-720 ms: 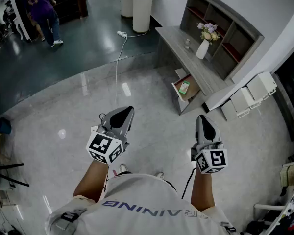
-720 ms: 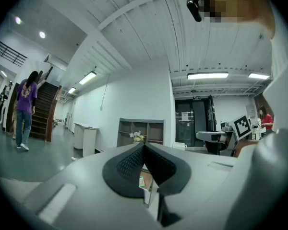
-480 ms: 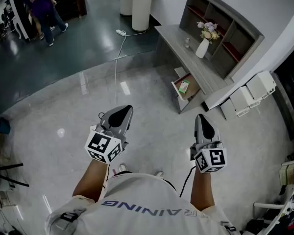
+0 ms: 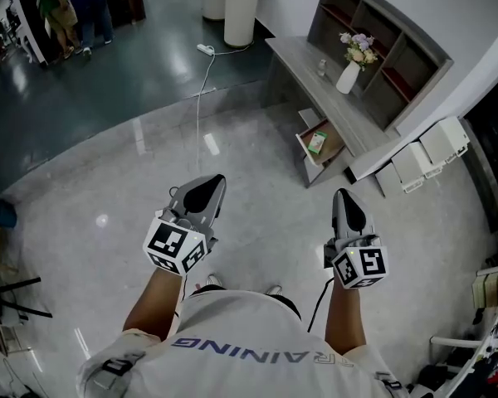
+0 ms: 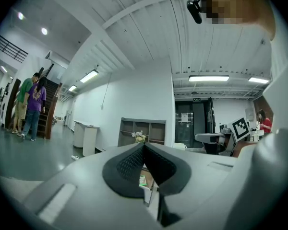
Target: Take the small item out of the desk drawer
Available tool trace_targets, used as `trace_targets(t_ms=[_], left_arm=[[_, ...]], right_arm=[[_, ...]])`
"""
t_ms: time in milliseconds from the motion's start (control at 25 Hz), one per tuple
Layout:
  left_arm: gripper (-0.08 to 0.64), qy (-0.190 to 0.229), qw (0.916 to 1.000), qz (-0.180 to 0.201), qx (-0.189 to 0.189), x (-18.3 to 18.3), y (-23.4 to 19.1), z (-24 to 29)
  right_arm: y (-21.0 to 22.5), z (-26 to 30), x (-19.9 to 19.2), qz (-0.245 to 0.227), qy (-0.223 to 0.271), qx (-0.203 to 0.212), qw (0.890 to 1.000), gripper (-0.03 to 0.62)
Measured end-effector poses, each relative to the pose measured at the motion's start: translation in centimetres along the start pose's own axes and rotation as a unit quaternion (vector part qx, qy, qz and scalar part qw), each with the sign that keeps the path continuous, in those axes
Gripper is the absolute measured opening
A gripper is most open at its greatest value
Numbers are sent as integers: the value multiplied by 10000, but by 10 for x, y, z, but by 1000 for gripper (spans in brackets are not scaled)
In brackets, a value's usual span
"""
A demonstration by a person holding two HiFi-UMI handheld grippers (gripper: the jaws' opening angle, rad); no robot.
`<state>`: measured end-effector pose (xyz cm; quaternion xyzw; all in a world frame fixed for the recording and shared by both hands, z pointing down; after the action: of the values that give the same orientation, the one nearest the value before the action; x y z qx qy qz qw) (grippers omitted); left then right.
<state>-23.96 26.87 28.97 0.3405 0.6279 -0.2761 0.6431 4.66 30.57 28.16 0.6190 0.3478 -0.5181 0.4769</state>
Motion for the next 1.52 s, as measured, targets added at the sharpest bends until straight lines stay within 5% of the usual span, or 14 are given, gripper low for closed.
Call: trace_targets(t_ms=[400,680,1040,1520], left_arm=[[-2,-101,9998,-163,-16,-25,-62,-32],[-3,-97,9996,-271,-72,-35,-86,-1],[-3,-151,9998,-103,29,-23,-119,81],[-3,-194,9986,118,-476,-10,-98,258]], right_arm=[[-61,35,-34,-7,-226,62,9997,14],[-50,73,-31,-85,-289,51,9995,15],[5,153,-19,106,-184,198,9996,15],[157,218,16,318,-22,-230,9992,15]])
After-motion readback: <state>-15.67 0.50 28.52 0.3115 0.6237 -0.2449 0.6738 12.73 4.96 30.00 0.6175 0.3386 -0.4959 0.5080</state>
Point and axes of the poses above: the fingertips, and each gripper's own axes: z forward along the fingers, y to its right, x out of its top, the point moved 4 cm from there along -z, backward along the fingers, and after that the axes turned 12 degrees about z, right-handed, at the moved point
